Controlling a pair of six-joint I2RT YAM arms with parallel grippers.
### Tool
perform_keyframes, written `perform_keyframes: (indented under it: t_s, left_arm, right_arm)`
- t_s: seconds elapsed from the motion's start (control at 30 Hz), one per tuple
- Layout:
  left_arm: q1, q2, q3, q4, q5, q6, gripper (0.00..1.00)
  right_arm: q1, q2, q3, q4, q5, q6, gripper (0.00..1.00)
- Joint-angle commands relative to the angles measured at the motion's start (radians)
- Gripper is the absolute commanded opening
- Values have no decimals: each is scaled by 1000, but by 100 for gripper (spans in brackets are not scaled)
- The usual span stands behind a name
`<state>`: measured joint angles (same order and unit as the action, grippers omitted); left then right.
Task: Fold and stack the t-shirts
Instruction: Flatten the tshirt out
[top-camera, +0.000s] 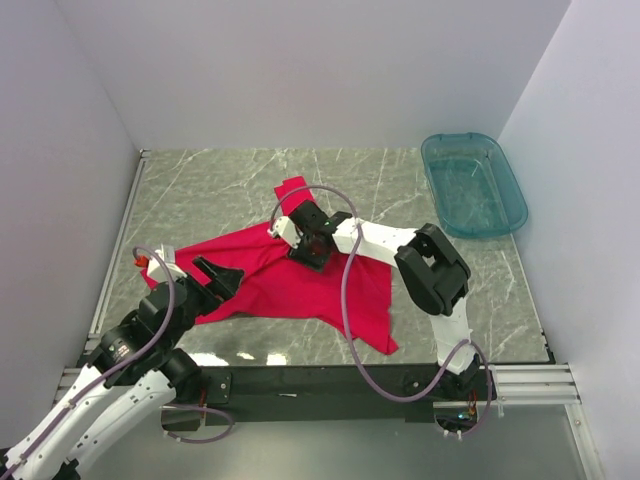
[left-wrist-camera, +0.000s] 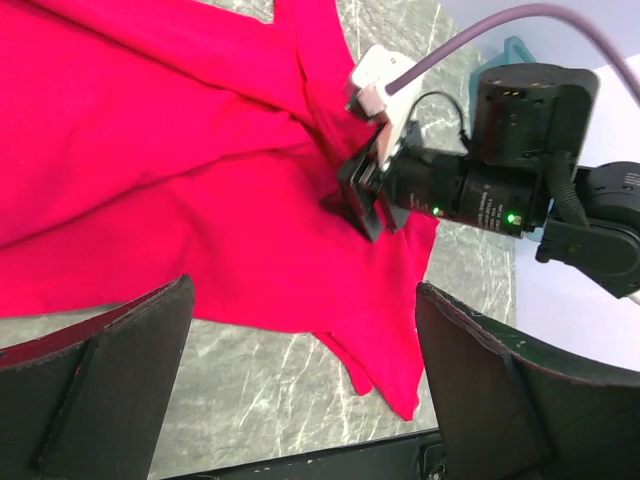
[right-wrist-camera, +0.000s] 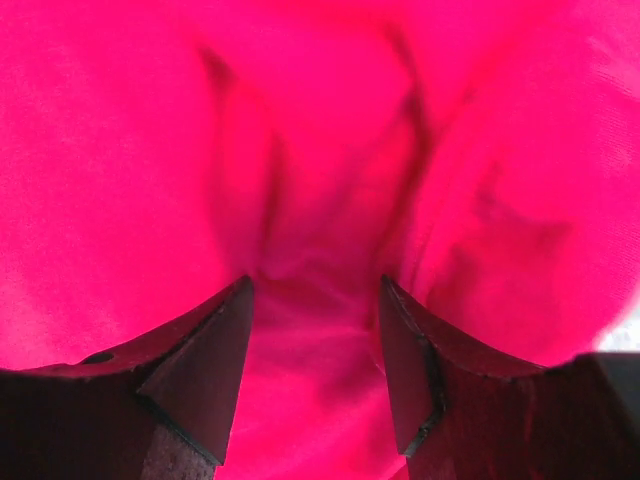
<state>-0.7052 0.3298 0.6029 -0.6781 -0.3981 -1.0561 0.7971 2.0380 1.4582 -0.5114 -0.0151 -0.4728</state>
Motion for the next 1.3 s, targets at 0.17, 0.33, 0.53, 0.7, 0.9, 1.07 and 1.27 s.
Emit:
perform_keyframes:
  t_s: [0.17, 0.33, 0.53, 0.7, 0.9, 1.07, 1.27]
  left_arm:
    - [3, -5, 9, -12, -12, 4, 97]
    - [3, -8, 6, -6, -1, 4, 96]
    - [3, -5, -8, 6, 11, -1, 96]
    - [3, -3, -11, 12, 15, 4, 96]
    - [3, 5, -3, 6, 16, 7, 96]
    - [3, -5, -8, 9, 15, 7, 96]
    - [3, 11, -6, 15, 21, 13, 96]
  right_arm:
    - [-25, 11, 14, 50, 221, 57, 56]
    - [-35, 8, -15, 57, 222, 51, 50]
    - [-58, -2, -7, 37, 182, 33, 8]
    - [-75, -71, 10, -27, 29, 19, 24]
    - [-107, -53, 56, -61, -17, 39, 49]
    - [-162, -25, 80, -82, -14, 25, 47]
    - [-184, -16, 80, -101, -40, 8, 42]
